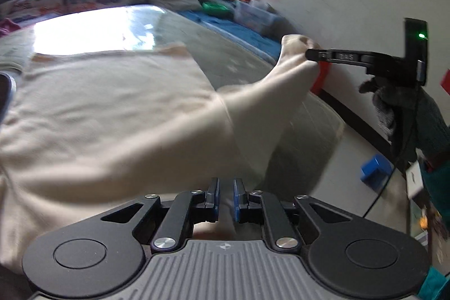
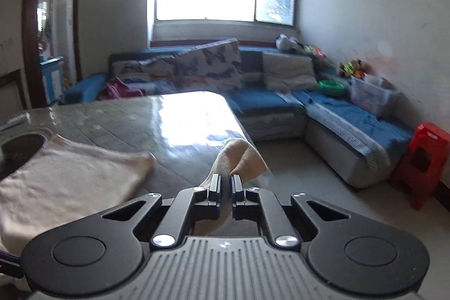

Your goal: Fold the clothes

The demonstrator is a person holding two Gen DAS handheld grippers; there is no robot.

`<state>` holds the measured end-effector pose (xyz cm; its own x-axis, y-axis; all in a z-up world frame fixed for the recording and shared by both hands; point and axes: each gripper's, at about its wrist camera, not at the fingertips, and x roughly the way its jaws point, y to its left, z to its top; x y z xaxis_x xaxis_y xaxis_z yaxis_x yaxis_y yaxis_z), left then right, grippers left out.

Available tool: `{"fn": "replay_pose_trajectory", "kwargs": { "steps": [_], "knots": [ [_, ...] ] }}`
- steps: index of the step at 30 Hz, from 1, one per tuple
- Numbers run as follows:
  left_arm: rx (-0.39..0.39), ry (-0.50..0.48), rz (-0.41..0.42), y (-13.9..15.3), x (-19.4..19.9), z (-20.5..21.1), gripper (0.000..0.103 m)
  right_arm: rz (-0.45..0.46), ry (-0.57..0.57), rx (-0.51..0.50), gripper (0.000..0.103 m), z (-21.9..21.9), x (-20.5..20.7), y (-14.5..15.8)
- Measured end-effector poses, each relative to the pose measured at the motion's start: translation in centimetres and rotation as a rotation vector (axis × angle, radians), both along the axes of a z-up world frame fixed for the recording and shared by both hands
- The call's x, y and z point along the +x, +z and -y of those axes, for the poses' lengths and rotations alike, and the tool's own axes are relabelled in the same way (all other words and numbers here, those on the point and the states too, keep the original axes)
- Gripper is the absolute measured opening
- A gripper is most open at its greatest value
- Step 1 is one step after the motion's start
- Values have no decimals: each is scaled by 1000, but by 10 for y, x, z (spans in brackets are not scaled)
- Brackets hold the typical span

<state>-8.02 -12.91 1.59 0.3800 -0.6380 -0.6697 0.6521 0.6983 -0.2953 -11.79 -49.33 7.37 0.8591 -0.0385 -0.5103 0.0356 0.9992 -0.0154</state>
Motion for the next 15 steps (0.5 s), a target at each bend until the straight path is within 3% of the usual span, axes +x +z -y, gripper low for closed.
{"fn": "replay_pose_trajectory", "kwargs": {
  "steps": [4, 7, 9, 15],
  "knots": [
    [-2, -29, 9, 6, -2, -5, 17, -41, -36, -12, 16, 11, -5, -8],
    [-12, 21, 49, 23, 9, -17, 22, -72, -62, -21, 16, 20, -9, -14],
    [-9, 87, 78, 33, 22, -27, 29, -93, -80, -27, 17, 25, -12, -17],
    [64, 366, 115, 47, 82, -66, 30, -142, 119, 61, 18, -8, 23, -20]
  ]
}}
